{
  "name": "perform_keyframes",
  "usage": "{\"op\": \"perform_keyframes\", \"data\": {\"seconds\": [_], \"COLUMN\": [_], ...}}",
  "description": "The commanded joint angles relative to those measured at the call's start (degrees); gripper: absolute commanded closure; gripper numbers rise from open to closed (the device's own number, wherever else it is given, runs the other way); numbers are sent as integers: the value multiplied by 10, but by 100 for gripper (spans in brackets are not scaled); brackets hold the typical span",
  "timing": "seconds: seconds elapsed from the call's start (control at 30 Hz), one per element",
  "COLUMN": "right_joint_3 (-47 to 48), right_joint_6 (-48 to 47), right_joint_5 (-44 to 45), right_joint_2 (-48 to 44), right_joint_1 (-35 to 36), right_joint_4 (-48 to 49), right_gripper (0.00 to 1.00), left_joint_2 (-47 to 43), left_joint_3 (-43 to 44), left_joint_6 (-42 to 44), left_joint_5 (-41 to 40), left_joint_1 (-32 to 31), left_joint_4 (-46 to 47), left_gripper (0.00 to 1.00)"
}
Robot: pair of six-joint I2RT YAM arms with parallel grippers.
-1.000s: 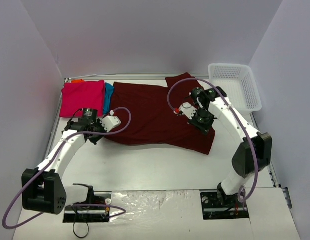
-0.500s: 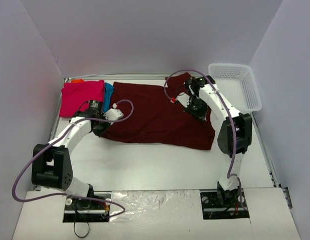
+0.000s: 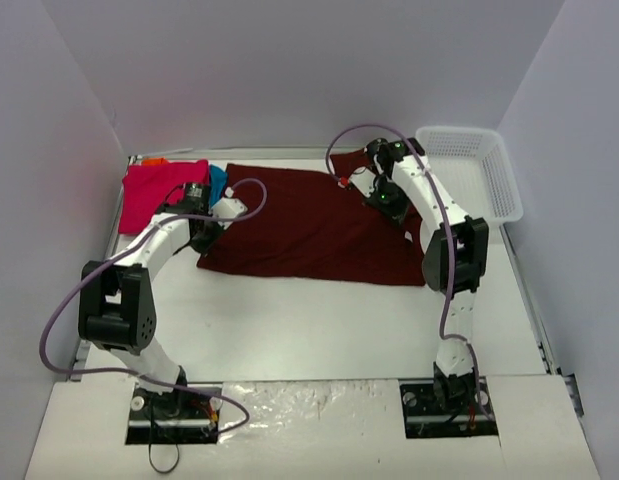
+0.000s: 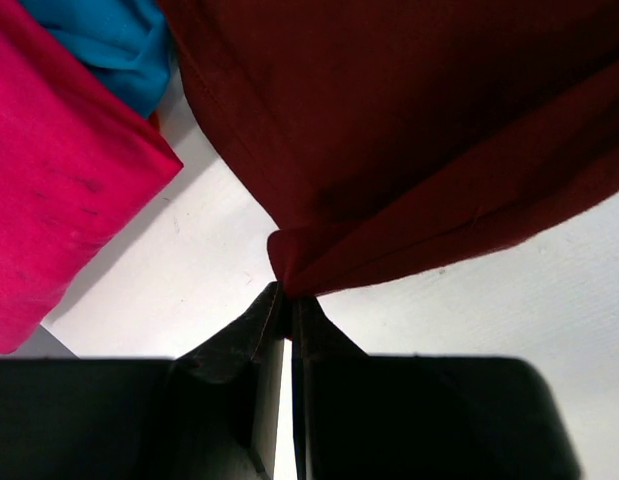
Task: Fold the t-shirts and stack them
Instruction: Fold the flattened tshirt in 1/3 of the way
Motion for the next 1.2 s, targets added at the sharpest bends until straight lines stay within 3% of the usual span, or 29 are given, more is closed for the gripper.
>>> {"op": "perform_keyframes", "data": {"seconds": [0.0,0.27,1.07,1.17], "right_joint_3": [43,104,154,155], "right_joint_6": [-5,-3,19,30], "right_joint_5": [21,29,68,96], "right_joint_2": [20,56,164,178], "right_joint_1": [-4,-4,-4,-4], "right_joint_4": [-34,-34,16,38], "right_gripper": [100,100,100,90], "left_joint_2": [7,43,87,103], "left_joint_3": [25,36,47,45], "left_joint_6": [-21,-45,-58,-58], "left_joint_5": [-37,-80,-176,-206], "left_joint_1": [1,-1,-34,-46], "left_joint_4": [8,36,94,108], "left_gripper": [98,98,98,98]}}
